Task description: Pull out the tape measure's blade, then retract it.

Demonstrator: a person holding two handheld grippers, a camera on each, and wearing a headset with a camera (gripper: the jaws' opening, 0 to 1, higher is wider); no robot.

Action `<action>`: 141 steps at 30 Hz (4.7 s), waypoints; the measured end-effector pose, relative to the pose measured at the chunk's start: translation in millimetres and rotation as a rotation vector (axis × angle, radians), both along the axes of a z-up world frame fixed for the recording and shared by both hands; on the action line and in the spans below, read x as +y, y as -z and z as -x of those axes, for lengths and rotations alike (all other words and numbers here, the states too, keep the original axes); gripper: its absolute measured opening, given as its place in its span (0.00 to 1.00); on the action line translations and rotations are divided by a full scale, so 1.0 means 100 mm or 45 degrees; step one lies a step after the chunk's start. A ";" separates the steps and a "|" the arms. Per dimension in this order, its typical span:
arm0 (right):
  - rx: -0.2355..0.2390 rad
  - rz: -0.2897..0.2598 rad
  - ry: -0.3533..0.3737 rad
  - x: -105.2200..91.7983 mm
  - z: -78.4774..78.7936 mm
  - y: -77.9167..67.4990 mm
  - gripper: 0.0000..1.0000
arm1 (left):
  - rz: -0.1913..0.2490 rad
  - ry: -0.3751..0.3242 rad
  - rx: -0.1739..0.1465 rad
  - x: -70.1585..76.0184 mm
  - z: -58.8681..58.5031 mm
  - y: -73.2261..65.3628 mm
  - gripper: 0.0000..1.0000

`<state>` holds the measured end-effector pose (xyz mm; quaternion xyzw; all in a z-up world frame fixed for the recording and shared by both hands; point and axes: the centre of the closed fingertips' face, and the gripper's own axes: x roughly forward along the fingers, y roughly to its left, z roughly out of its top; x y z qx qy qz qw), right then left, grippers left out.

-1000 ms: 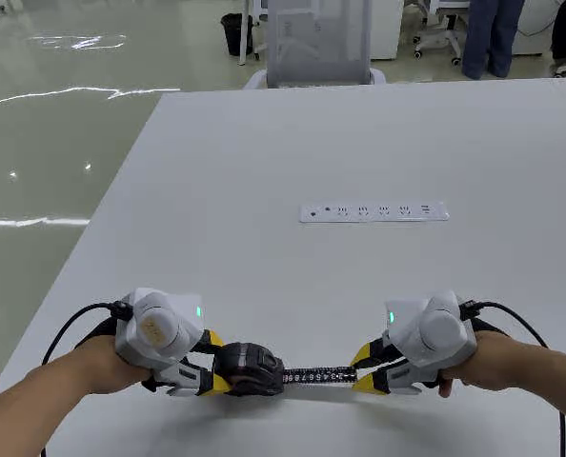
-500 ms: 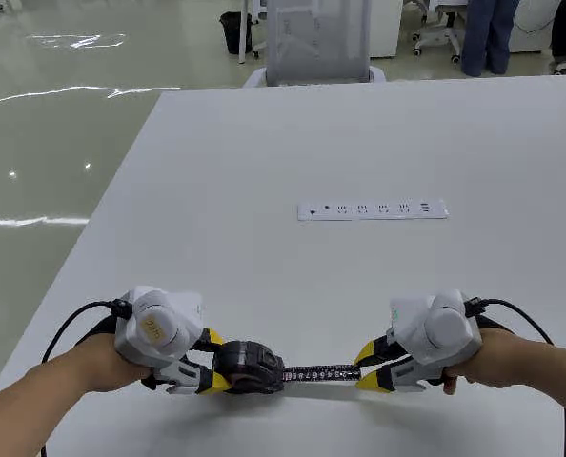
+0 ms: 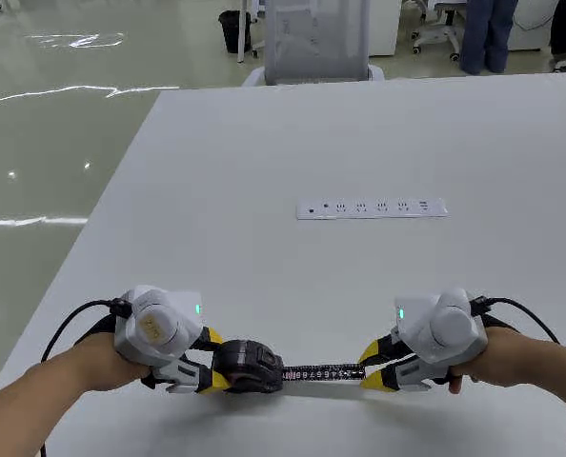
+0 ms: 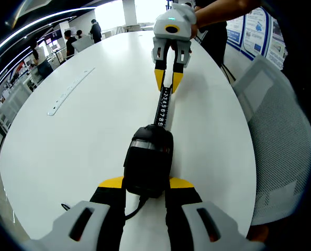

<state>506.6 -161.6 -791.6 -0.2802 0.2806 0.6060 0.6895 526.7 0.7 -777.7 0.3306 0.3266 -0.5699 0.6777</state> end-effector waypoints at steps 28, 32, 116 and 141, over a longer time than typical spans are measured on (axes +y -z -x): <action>0.012 0.002 0.007 -0.18 0.01 -0.01 0.11 | -0.005 -0.001 -0.001 -0.01 -0.01 -0.01 0.24; 0.013 0.003 0.006 -0.20 0.02 -0.01 0.11 | -0.007 0.001 -0.001 -0.01 -0.01 -0.01 0.24; 0.026 0.036 0.010 -0.68 0.07 0.00 0.11 | -0.025 0.012 -0.003 -0.07 0.00 0.01 0.24; 0.022 0.038 0.009 -0.77 0.09 0.00 0.11 | -0.035 0.015 -0.006 -0.07 -0.01 0.01 0.24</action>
